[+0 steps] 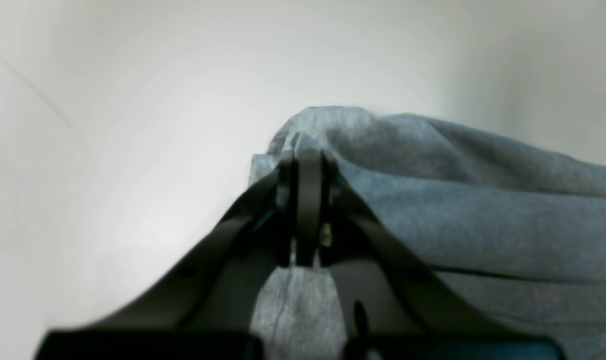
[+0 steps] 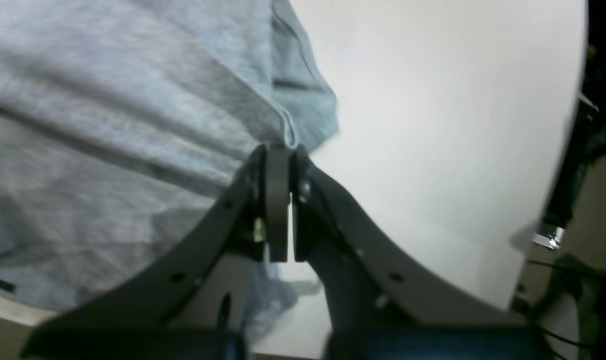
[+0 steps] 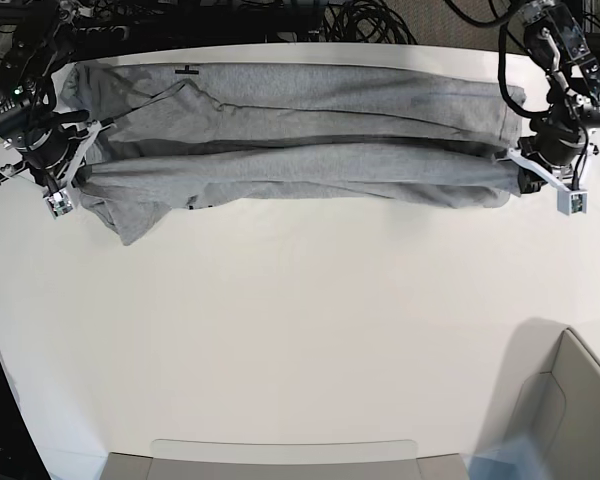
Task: Fold the T-shirt properly
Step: 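Pull the folded hem further over the shirt with both grippers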
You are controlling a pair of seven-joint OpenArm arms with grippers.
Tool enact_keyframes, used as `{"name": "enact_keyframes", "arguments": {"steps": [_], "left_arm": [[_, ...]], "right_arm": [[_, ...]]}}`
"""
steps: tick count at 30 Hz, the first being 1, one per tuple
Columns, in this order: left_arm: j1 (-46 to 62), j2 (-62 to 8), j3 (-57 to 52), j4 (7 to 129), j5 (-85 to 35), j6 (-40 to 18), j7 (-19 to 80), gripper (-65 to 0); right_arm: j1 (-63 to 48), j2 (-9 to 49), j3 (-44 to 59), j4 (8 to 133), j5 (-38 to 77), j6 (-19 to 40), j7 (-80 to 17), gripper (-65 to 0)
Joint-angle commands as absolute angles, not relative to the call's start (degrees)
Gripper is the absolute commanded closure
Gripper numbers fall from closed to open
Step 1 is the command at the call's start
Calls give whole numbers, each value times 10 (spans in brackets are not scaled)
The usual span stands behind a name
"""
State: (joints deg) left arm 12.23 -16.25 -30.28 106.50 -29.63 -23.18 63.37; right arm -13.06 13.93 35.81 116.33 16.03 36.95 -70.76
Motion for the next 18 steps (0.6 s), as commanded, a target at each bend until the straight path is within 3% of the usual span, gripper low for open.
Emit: {"name": "enact_keyframes", "arguments": {"steps": [1, 18], "left_arm": [[130, -171, -307, 1078, -300, -231, 628, 0], [233, -147, -303, 1113, -298, -231, 624, 0]], "right_arm": [[-136, 149, 367, 1175, 157, 386, -704, 0], [-193, 148, 325, 1174, 157, 393, -703, 0]]}}
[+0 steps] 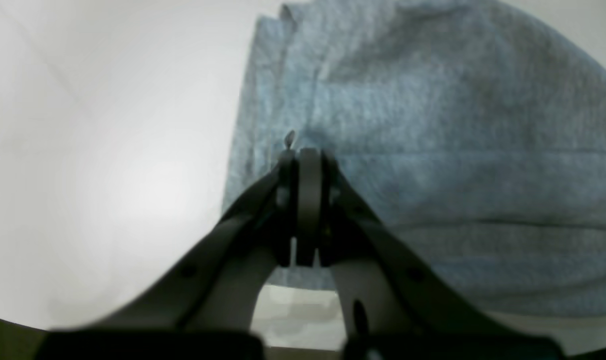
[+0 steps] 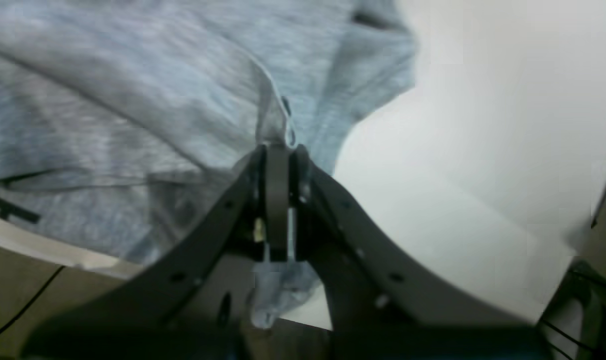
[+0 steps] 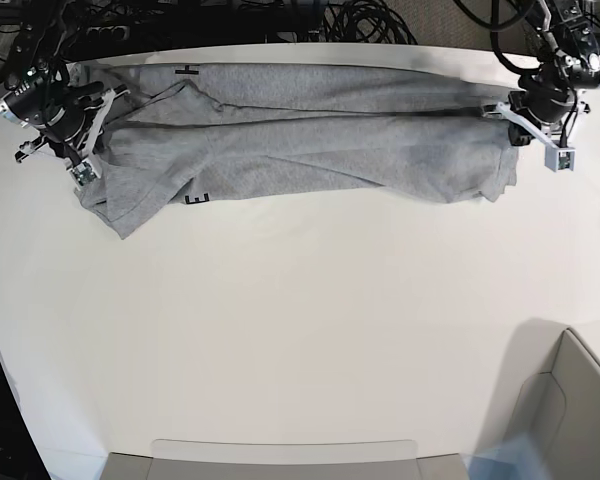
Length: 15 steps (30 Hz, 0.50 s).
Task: Fold the T-shirt properly
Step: 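Pull the folded hem further over the shirt with both grippers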
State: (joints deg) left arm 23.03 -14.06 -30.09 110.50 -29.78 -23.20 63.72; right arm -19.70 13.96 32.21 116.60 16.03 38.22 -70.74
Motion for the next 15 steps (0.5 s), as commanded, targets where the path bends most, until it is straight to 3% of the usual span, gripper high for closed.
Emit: {"name": "enact_keyframes", "arguments": {"steps": [1, 15], "left_arm": [[234, -142, -302, 1112, -298, -231, 623, 0], [245, -128, -306, 1103, -296, -231, 622, 0]], "right_arm": [[-193, 148, 324, 1174, 157, 393, -703, 0], [-194, 150, 323, 1171, 154, 393, -703, 0]]}}
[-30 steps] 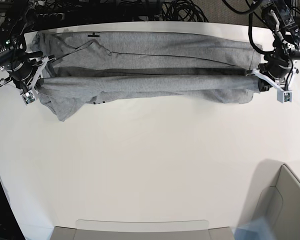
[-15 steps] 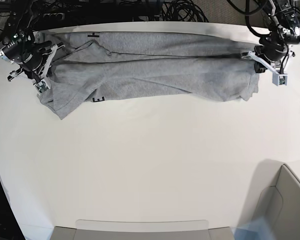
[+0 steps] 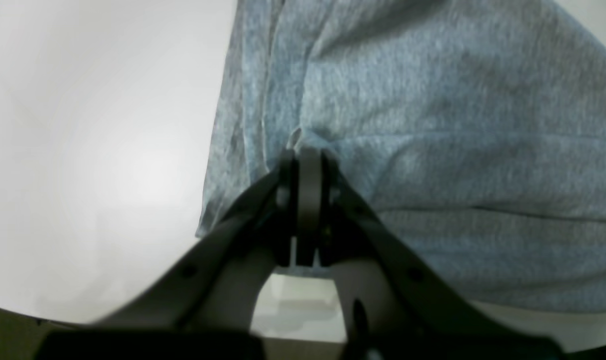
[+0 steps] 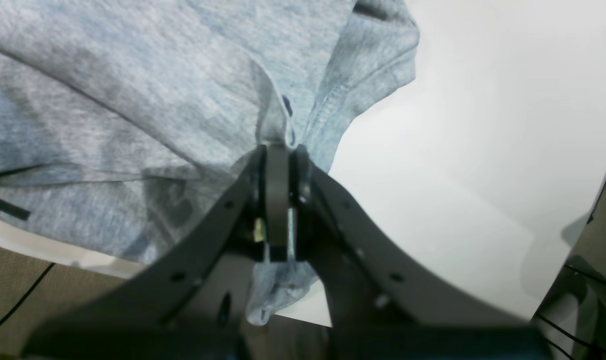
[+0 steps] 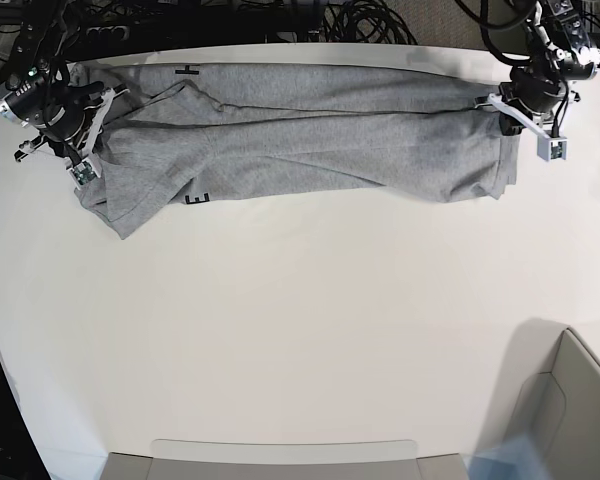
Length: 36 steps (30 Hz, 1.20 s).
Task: Fold the T-shirt properly
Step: 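Pull the folded hem further over the shirt with both grippers, then lower the folded edge and smooth it with both grippers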
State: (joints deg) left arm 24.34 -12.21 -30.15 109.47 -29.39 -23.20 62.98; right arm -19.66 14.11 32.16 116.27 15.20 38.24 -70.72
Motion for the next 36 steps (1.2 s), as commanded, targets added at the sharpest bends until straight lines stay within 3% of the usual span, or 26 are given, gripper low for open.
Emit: {"name": "enact_keyframes", "arguments": {"steps": [1, 5, 9, 13, 21, 28, 32, 36], "left_arm": [[245, -128, -306, 1103, -296, -231, 622, 0], [251, -128, -307, 1104, -296, -231, 623, 0], [271, -126, -317, 1123, -298, -231, 603, -89], [270, -124, -342, 1124, -301, -231, 597, -98], [244, -131, -371, 1111, -421, -231, 597, -99], [176, -180, -370, 968, -452, -231, 599, -100], [178, -225, -332, 955, -538, -231, 595, -100], [181, -240, -310, 945, -550, -231, 592, -100]], "right_arm": [[-194, 150, 323, 1171, 154, 393, -703, 0], [-194, 149, 323, 1171, 156, 393, -703, 0], [-203, 150, 323, 1171, 156, 393, -703, -140], [-202, 151, 323, 1171, 156, 393, -703, -220], [-194, 151, 314, 1156, 156, 393, -702, -224], [-196, 160, 268, 1154, 156, 393, -702, -224], [-194, 160, 263, 1154, 154, 393, -702, -224], [-193, 160, 263, 1154, 154, 393, -702, -224]]}}
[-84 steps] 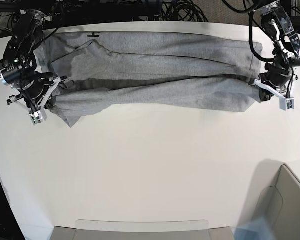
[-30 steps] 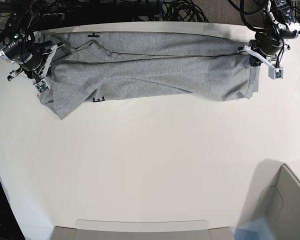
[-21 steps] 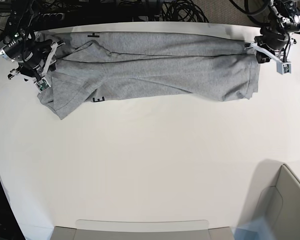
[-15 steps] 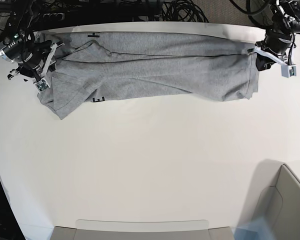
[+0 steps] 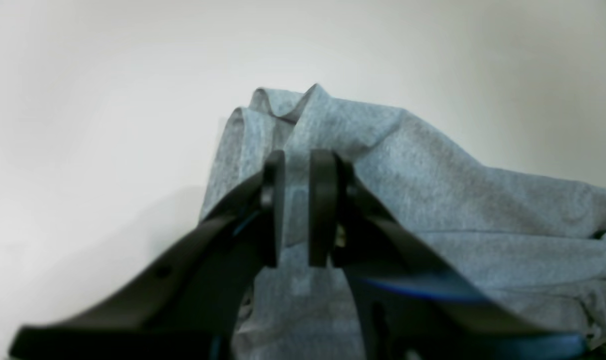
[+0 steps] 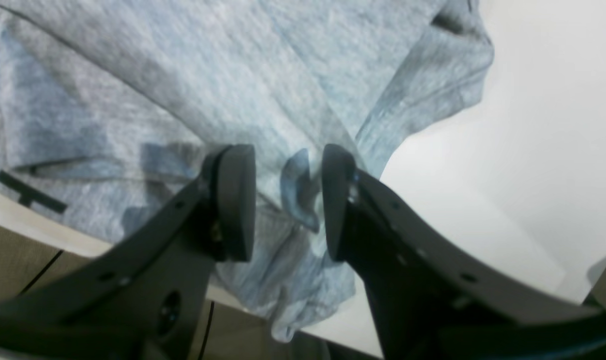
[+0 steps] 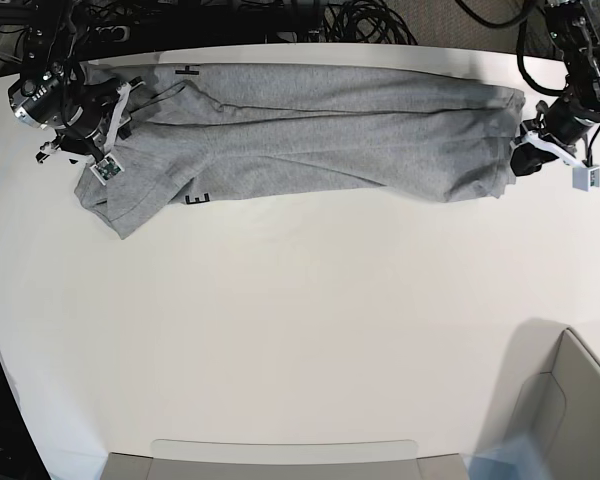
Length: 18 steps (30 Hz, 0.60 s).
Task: Fold the T-shirt properly
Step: 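Lower the folded edge and smooth it with both grippers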
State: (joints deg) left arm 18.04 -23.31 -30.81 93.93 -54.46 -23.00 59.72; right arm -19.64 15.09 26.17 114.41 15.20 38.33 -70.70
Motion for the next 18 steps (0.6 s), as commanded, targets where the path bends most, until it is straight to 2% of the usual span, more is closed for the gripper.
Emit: {"name": "enact_keyframes", "arguments": {"steps": [1, 7, 14, 18], "left_arm": [[181, -240, -310, 937, -550, -231, 592, -100], [179, -241, -311, 895, -549, -230, 592, -98], [179, -240, -316, 915, -554, -230, 592, -96], [180, -240, -312, 945, -555, -232, 592, -132]], "right_arm": [[-193, 160, 263, 1154, 154, 393, -702, -224], [-193, 160, 263, 1154, 154, 393, -702, -224], [-193, 157, 263, 1154, 154, 393, -702, -224], [-194, 159, 263, 1154, 154, 393, -702, -224]]}}
